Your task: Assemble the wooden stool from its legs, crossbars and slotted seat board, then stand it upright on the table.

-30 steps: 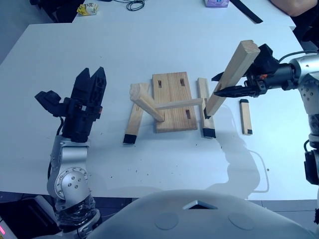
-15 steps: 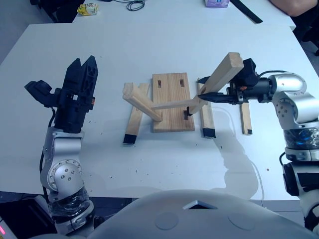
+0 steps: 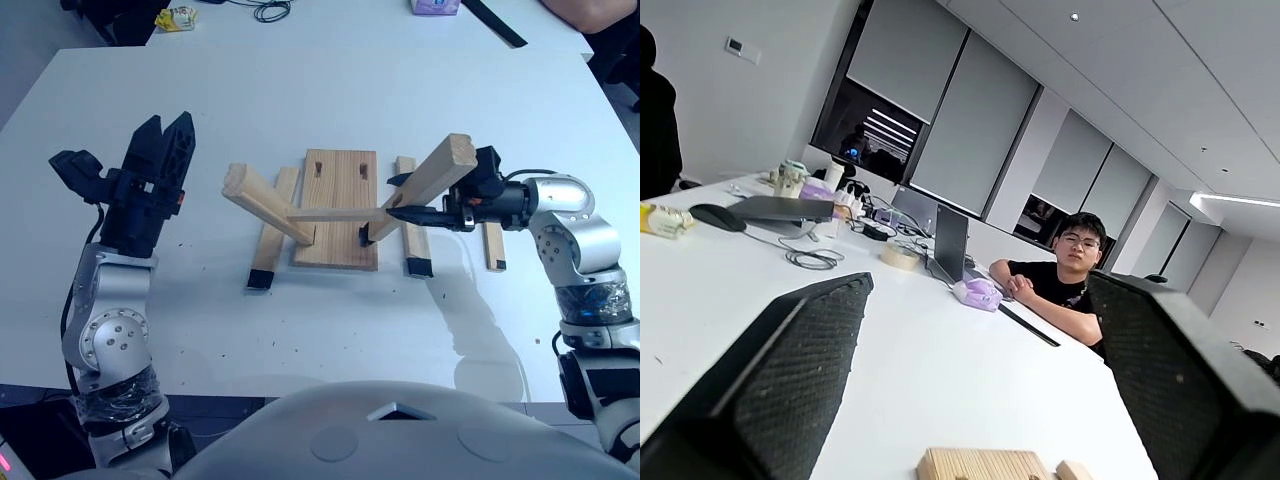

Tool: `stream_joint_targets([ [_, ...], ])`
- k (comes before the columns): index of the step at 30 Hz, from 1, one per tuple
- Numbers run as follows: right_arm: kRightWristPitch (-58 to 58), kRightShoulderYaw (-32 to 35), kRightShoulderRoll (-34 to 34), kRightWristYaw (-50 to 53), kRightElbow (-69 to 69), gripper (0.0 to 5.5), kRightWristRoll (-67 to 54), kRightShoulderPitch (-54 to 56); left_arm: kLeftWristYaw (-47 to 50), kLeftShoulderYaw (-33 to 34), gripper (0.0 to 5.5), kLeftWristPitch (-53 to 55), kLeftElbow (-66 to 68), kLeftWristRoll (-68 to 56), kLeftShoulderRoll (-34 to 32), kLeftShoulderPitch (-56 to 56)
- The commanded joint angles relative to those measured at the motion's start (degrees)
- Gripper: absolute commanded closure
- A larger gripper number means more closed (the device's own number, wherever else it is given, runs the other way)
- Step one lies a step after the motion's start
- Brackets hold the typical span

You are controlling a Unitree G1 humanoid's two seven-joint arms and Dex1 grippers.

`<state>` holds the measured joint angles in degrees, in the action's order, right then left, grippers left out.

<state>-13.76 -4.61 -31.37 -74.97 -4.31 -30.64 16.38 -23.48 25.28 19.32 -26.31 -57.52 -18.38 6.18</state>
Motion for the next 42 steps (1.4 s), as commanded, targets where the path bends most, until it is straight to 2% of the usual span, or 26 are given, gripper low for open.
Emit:
stream_joint_targets([
  [1,-0.9,-0.8,-0.4,0.4,-1.5,3.45,0.2,-1.3,1.2,0.8,1.54,0.0,-2.1,-1.1,-0.3,-0.2],
  [9,-0.8,1.0,0.3,5.0,-7.4,3.45,-1.4,-3.2,4.9,0.8,1.54,-0.7,-6.9,-3.7,1.5,0.0],
  [16,2.8,-2.5,0.3,4.0,-4.8,3.45,2.9,-2.4,4.9,-0.1,1.54,-2.2,-6.4,-2.6,2.7,1.4],
  [29,4.6,-4.4,-1.2,2.5,-2.5,3.45,3.9,-4.0,4.5,-0.9,1.54,-3.2,-7.8,-2.0,2.1,2.0],
  [33,4.8,-5.6,-2.7,0.8,-3.1,3.45,4.5,-3.0,5.9,-1.2,1.54,-2.9,-10.8,-1.8,1.7,1.7],
  [42,1.6,-7.9,-3.0,4.1,-4.1,3.45,5.9,-2.1,11.5,-1.3,1.54,-3.3,-19.2,-3.4,0.1,-0.9],
])
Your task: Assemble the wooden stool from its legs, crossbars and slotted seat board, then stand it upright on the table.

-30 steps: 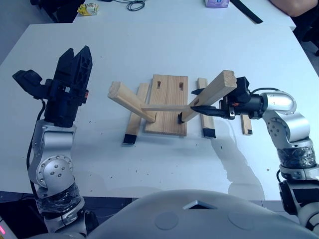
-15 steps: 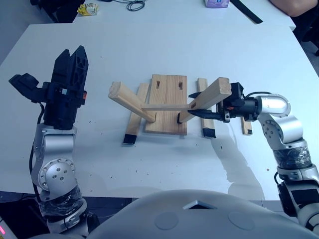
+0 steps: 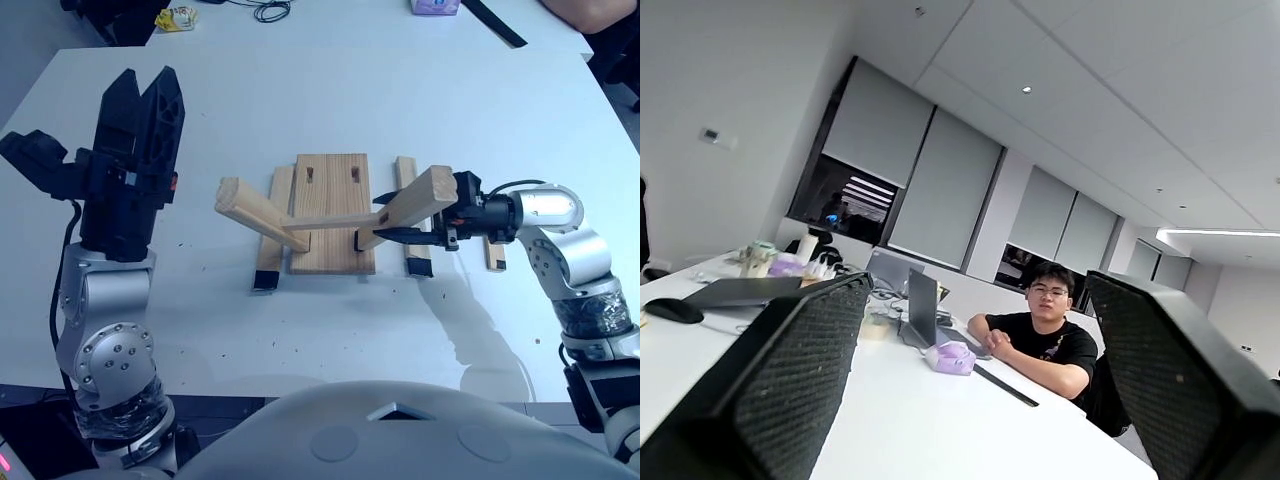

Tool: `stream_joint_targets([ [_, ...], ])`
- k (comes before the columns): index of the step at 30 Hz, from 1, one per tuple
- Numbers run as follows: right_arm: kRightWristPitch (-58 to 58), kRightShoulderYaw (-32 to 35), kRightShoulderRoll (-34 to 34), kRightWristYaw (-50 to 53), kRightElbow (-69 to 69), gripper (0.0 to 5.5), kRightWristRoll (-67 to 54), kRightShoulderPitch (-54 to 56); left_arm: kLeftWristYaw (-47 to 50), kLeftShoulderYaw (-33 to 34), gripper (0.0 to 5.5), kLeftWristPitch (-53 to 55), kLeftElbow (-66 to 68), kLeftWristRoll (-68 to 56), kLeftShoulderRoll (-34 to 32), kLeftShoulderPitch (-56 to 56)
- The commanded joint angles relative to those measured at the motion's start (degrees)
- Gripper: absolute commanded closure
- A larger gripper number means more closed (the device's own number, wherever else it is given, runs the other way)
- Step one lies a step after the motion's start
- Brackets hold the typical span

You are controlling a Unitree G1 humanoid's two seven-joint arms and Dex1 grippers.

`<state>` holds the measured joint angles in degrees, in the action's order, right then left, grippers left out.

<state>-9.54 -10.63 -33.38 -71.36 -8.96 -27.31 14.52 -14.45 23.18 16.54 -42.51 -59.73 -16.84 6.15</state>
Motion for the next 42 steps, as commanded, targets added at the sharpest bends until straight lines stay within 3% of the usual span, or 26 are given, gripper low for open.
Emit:
stream_joint_targets([
  [1,-3.1,-1.9,-1.0,1.0,0.4,3.45,2.5,0.0,3.0,0.7,1.54,-0.5,-3.9,-1.5,-1.7,-1.0],
  [19,-1.8,-5.2,-2.1,2.9,1.4,3.46,7.2,2.9,5.5,-10.6,1.54,-0.6,-7.1,7.4,-0.9,-0.3],
  [30,-0.9,-8.4,-3.2,6.0,0.8,3.46,11.6,2.0,4.6,-13.4,1.54,-2.2,-6.8,10.5,0.2,1.7],
  [36,-6.2,-9.2,-3.2,8.5,-0.4,3.46,11.2,4.3,4.7,-14.5,1.54,-1.9,-6.8,11.5,-0.3,1.3],
  [42,-12.6,-9.0,-2.8,9.2,-2.0,3.46,8.4,6.7,11.7,-16.7,1.54,-0.4,-10.3,13.4,1.2,-4.7],
])
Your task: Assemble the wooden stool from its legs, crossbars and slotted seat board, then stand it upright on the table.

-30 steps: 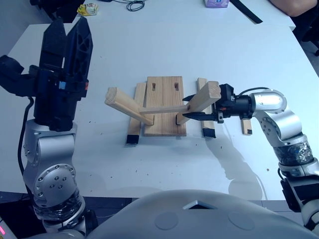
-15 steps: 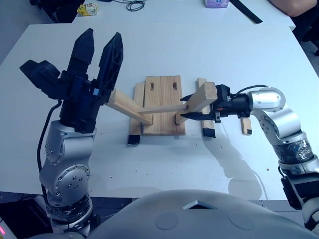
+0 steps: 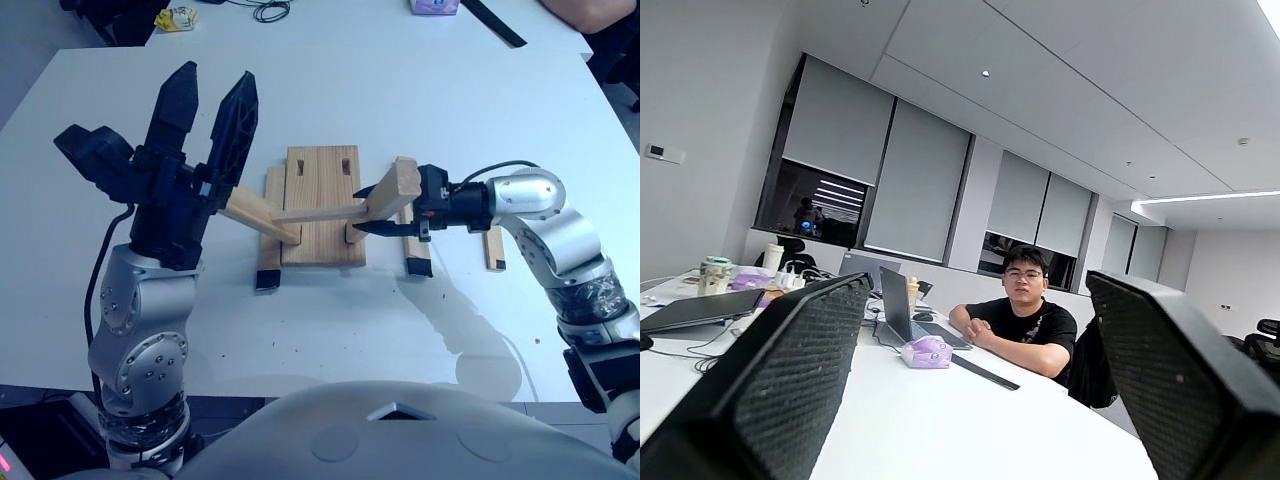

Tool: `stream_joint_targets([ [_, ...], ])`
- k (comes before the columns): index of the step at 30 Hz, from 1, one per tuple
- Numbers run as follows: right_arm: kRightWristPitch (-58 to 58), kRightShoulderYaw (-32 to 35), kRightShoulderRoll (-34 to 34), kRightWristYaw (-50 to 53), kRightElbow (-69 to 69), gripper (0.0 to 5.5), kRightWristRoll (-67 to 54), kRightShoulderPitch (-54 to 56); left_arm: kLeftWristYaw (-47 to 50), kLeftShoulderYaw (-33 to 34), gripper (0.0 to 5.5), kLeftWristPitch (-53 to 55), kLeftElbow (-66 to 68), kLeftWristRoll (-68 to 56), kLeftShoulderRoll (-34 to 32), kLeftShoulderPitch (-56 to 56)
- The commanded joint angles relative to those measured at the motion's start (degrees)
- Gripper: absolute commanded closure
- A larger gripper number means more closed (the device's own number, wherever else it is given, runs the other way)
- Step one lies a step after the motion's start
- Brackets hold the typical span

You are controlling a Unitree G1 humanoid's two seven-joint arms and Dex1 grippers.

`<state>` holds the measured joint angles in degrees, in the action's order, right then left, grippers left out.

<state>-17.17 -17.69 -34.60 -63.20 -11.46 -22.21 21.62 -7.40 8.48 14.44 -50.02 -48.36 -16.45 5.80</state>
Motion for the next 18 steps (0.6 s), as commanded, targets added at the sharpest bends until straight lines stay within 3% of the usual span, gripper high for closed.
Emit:
stream_joint_targets([
  [1,-5.8,-2.2,-1.5,1.5,0.2,3.46,3.5,-0.3,6.2,-2.9,1.54,2.6,-3.3,3.3,0.8,-6.0],
  [6,-10.6,-1.8,-1.4,5.0,-1.4,3.46,3.6,-0.8,15.1,-3.0,1.54,6.7,-5.0,2.8,1.3,-15.8],
  [10,-14.0,-0.7,-1.2,8.3,-2.8,3.46,3.0,-1.7,20.1,-6.3,1.54,14.1,-6.7,0.8,-0.2,-17.2],
  [14,-15.7,0.3,-1.7,9.9,-4.5,3.46,2.0,-3.1,23.5,-14.5,2.10,16.6,-9.7,2.5,1.7,-8.8],
  [18,-16.6,1.2,-2.2,10.8,-5.7,3.46,1.6,-4.2,20.4,-19.3,2.84,14.6,-9.9,6.5,-2.2,4.6],
])
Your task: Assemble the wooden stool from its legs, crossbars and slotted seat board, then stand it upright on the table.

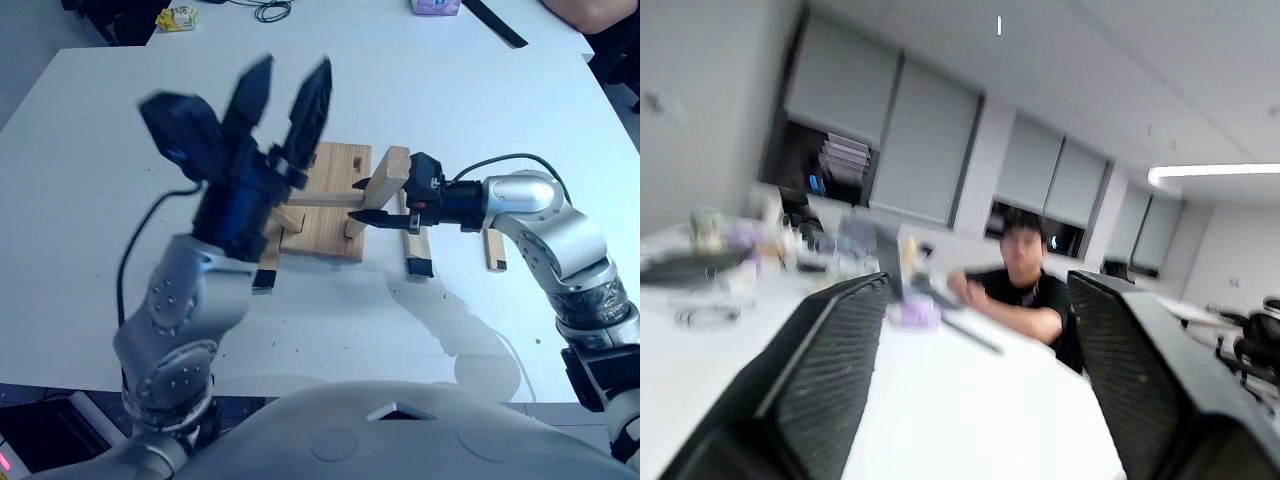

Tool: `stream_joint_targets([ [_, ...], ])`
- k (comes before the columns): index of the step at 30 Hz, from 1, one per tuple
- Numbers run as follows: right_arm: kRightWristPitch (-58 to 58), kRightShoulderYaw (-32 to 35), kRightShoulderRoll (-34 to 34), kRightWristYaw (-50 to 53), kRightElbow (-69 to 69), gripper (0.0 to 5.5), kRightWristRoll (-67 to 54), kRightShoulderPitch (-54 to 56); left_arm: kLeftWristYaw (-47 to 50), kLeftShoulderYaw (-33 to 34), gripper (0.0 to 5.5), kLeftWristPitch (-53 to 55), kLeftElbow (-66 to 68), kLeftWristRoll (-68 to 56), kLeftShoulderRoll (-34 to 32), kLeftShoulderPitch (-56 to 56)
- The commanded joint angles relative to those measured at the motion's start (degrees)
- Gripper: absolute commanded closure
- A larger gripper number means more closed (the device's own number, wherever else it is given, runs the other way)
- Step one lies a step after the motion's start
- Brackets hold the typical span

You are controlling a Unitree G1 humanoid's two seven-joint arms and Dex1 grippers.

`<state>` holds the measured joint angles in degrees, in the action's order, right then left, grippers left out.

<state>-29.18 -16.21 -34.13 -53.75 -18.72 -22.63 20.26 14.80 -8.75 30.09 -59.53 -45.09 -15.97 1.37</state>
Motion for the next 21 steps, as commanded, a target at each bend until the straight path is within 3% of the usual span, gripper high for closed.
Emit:
stream_joint_targets([
  [1,-4.7,-0.2,-2.7,1.5,1.5,3.46,2.0,-3.0,-1.7,-2.3,3.01,-1.0,-0.3,5.0,-2.7,11.3],
  [8,-4.0,-0.5,-2.3,1.7,2.3,3.46,2.8,-3.0,0.4,-10.7,4.21,-2.8,4.2,20.7,3.5,8.1],
  [16,-3.6,-2.1,-2.0,1.3,2.8,3.46,3.6,-1.8,-2.7,-12.9,5.39,0.1,5.8,24.5,5.8,4.6],
  [21,-3.5,-2.5,-2.2,1.3,3.1,3.46,3.8,-1.4,-4.3,-10.1,5.50,-0.7,4.1,25.6,7.1,1.1],
])
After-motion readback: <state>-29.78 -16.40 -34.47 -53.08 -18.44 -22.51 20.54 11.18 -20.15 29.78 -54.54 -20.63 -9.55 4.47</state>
